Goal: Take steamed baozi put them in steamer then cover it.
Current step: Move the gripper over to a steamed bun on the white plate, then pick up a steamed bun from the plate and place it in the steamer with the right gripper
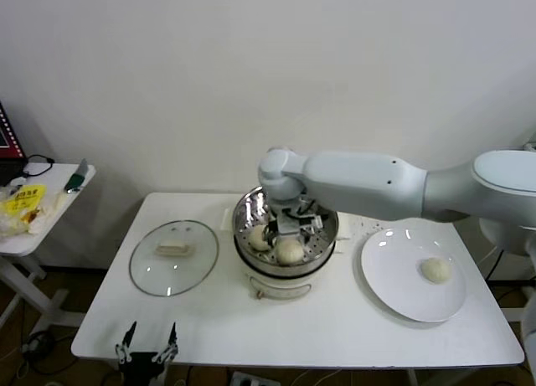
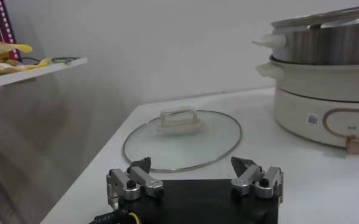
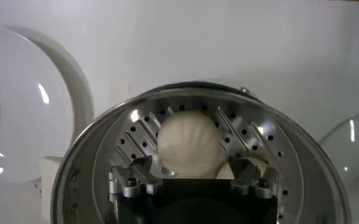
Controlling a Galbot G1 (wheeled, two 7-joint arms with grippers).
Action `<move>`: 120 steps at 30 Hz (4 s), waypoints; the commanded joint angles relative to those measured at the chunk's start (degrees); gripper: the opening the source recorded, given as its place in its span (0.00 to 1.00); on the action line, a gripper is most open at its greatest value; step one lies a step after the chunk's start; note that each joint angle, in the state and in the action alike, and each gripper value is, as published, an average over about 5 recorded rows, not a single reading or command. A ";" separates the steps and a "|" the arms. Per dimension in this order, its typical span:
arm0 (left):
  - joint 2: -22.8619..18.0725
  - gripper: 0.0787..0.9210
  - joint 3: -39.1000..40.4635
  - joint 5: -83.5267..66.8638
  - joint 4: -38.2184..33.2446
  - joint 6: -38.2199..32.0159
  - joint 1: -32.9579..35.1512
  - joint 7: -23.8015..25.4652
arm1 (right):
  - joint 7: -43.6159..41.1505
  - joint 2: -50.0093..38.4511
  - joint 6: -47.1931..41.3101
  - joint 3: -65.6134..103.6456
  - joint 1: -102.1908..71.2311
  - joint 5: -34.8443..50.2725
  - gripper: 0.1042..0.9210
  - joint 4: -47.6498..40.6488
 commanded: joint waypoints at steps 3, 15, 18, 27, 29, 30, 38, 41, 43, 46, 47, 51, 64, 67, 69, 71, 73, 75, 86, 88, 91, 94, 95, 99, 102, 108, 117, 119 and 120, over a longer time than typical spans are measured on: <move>0.15 0.88 0.11 -0.07 -0.20 -0.04 -0.16 0.00 | 7.60 -11.73 -6.93 0.16 6.91 2.99 0.88 0.08; 0.39 0.88 1.05 0.27 -0.72 0.59 -1.82 0.19 | 19.40 -34.59 -48.22 -8.60 11.16 31.44 0.88 0.00; 0.35 0.88 1.38 0.46 -0.61 0.82 -2.33 0.23 | 15.46 -38.69 -49.00 -5.74 6.65 32.79 0.88 -1.19; 0.15 0.88 1.37 1.30 -1.10 1.54 -2.78 0.19 | 7.75 -45.01 -44.09 14.14 -19.75 16.05 0.88 -9.45; 0.14 0.88 1.25 1.54 -1.15 1.60 -2.61 0.16 | 7.06 -44.54 -42.22 18.54 -24.87 11.71 0.88 -12.23; 0.12 0.88 1.20 1.63 -1.15 1.63 -2.52 0.15 | 6.82 -44.00 -41.12 20.59 -27.23 9.47 0.88 -13.88; -0.31 0.88 1.01 2.37 -0.92 1.80 -2.11 0.05 | 6.68 -37.94 -35.37 29.14 -33.60 3.28 0.88 -24.74; -0.61 0.88 1.05 2.71 -1.05 1.96 -2.15 0.02 | 6.27 -35.68 -34.45 29.99 -33.37 2.05 0.88 -27.30; -0.81 0.88 1.10 2.98 -1.10 2.02 -2.14 0.01 | 5.88 -34.71 -34.23 29.71 -33.21 1.84 0.88 -27.76; -0.98 0.88 1.08 3.20 -1.08 2.03 -2.09 -0.01 | 5.51 -33.77 -34.57 29.11 -33.30 2.00 0.88 -27.77; -1.00 0.88 1.03 3.22 -1.06 2.02 -2.06 -0.01 | 5.42 -33.54 -34.66 28.96 -33.35 2.01 0.88 -27.80; -0.92 0.88 0.81 3.23 -0.99 2.03 -1.99 0.00 | 5.25 -32.77 -34.78 28.67 -33.43 1.87 0.88 -28.47; -0.91 0.88 1.27 3.78 -0.74 2.20 -2.36 0.00 | 5.75 -29.63 -33.96 30.59 -33.23 1.45 0.88 -31.99; -0.92 0.88 1.29 3.94 -0.76 2.23 -2.49 0.00 | 5.76 -29.30 -34.01 30.52 -33.26 1.47 0.88 -31.96; -0.90 0.88 1.25 3.96 -0.75 2.22 -2.51 -0.01 | 5.68 -29.21 -34.01 30.42 -33.26 1.44 0.88 -31.90; -0.89 0.88 1.20 3.96 -0.74 2.21 -2.50 -0.02 | 5.55 -29.20 -33.95 30.27 -33.18 1.25 0.88 -31.94; -0.90 0.88 1.18 3.95 -0.74 2.19 -2.48 -0.03 | 5.46 -29.18 -33.80 30.24 -33.05 1.03 0.88 -32.12; -0.92 0.88 1.18 3.93 -0.77 2.18 -2.45 -0.04 | 5.43 -29.20 -33.66 30.22 -32.91 0.86 0.86 -32.27; -1.09 0.88 1.26 3.90 -0.98 1.98 -2.11 -0.04 | 5.29 -29.62 -34.13 29.62 -31.45 2.88 0.70 -32.03; -1.13 0.88 1.27 3.87 -1.05 1.93 -2.01 -0.05 | 5.25 -29.94 -34.52 28.97 -30.66 4.41 0.69 -31.55; -1.15 0.88 1.30 3.76 -1.21 1.84 -1.90 -0.04 | 5.15 -30.65 -35.32 26.43 -27.53 8.16 0.69 -29.95; -1.13 0.88 1.49 3.69 -1.34 1.80 -1.91 -0.03 | 5.14 -31.13 -36.68 20.93 -20.50 14.72 0.69 -27.42; -1.12 0.88 1.59 3.69 -1.38 1.81 -1.95 -0.02 | 5.15 -31.09 -37.20 18.46 -17.47 17.25 0.69 -26.50; -1.20 0.88 2.23 3.58 -1.69 1.90 -2.32 -0.02 | 5.21 -29.13 -39.93 5.85 -3.59 28.17 0.69 -22.75; -1.32 0.88 2.74 3.34 -1.88 1.92 -2.58 -0.03 | 5.44 -26.03 -42.34 -2.40 5.84 37.76 0.69 -20.49; -0.74 0.88 4.06 3.23 -2.49 1.61 -1.89 0.07 | 6.11 -17.94 -44.87 -14.55 19.45 52.93 0.69 -19.26; 0.59 0.88 7.70 5.24 -5.01 2.01 -2.86 0.16 | 7.54 -6.55 -47.48 -26.29 27.31 66.15 0.69 -17.28; 1.00 0.88 7.99 5.32 -5.20 1.94 -2.91 0.21 | 8.19 -4.62 -48.22 -27.17 27.01 67.64 0.69 -16.20; 1.16 0.88 8.07 5.31 -5.26 1.88 -2.91 0.23 | 8.51 -3.72 -48.54 -27.47 26.57 68.06 0.69 -15.84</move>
